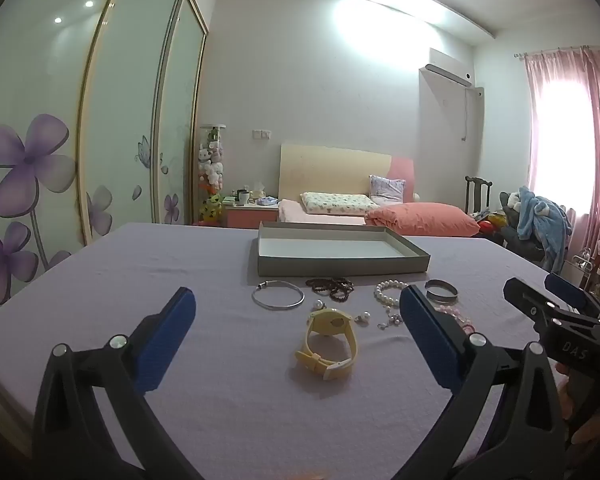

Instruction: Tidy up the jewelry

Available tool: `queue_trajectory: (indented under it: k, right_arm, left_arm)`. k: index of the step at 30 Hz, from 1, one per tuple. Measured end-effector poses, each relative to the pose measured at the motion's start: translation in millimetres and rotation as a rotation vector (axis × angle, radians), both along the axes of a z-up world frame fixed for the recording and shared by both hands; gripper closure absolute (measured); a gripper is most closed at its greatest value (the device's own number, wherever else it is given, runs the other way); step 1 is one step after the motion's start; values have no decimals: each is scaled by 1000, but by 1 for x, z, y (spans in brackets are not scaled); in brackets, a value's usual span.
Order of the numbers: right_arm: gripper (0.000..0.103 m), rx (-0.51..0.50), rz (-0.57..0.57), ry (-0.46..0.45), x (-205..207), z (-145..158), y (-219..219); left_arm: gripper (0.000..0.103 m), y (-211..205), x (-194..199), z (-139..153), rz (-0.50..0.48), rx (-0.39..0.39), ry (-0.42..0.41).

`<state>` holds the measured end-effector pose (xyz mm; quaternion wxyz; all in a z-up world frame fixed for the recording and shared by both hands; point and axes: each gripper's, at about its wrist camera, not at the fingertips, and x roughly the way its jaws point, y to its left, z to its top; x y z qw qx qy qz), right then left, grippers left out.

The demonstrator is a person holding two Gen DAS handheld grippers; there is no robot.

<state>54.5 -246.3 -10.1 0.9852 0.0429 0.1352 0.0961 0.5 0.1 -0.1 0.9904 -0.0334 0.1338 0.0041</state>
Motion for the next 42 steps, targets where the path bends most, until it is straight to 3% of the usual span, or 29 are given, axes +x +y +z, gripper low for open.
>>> queue_trajectory:
  k: [42]
  right_arm:
    - [2,8,-1,10,3,-3,-2]
  left_arm:
    - [4,2,-1,0,1,-5,7]
